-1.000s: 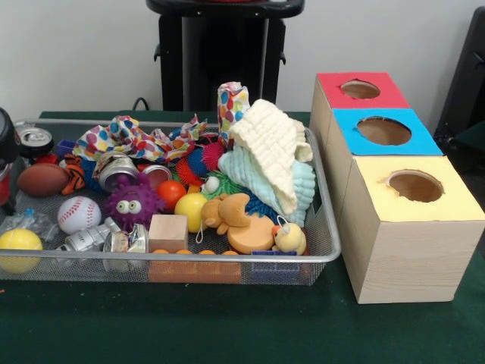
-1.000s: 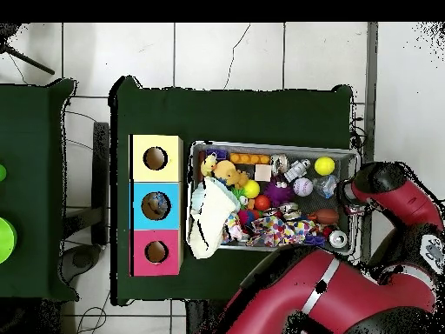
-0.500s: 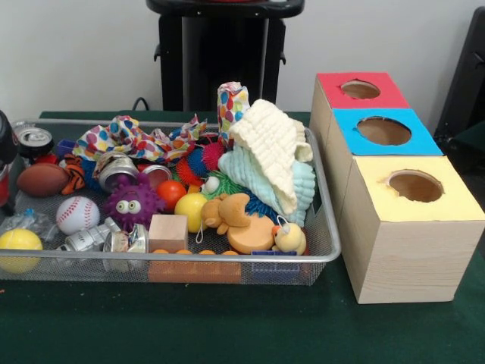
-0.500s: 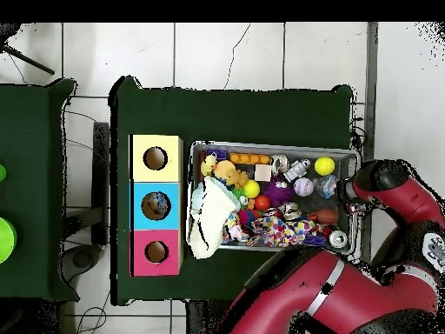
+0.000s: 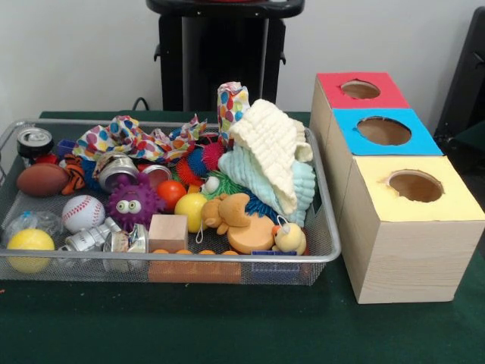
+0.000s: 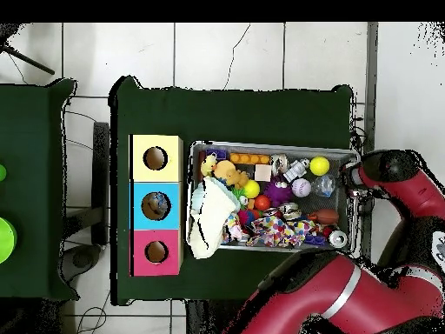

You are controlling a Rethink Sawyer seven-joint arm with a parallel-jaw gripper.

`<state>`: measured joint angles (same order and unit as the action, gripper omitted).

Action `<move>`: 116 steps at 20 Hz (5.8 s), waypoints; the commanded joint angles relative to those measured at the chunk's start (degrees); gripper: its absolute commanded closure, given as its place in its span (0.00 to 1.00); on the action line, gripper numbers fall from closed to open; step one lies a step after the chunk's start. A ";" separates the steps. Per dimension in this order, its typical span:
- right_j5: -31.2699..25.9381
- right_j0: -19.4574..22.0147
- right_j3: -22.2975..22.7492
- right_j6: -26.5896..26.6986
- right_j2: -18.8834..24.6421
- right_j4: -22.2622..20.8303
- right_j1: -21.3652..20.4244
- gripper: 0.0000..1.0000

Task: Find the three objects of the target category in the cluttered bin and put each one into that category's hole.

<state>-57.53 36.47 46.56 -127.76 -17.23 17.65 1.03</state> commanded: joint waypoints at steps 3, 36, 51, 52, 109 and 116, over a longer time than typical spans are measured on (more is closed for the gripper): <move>15.37 4.19 2.08 0.10 11.75 0.61 9.26 1.00; 6.45 1.04 19.22 -10.60 10.71 8.64 1.73 0.00; 1.49 0.18 23.12 -14.71 10.37 12.77 -0.95 0.00; 0.34 -0.04 23.11 -15.17 10.03 12.94 -1.04 0.00; 15.72 -0.13 6.23 -5.97 1.21 3.88 7.29 0.00; 18.34 -2.52 5.46 -9.36 -4.16 -1.24 6.58 0.00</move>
<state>-68.28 34.26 53.90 -128.76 -19.43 23.94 1.40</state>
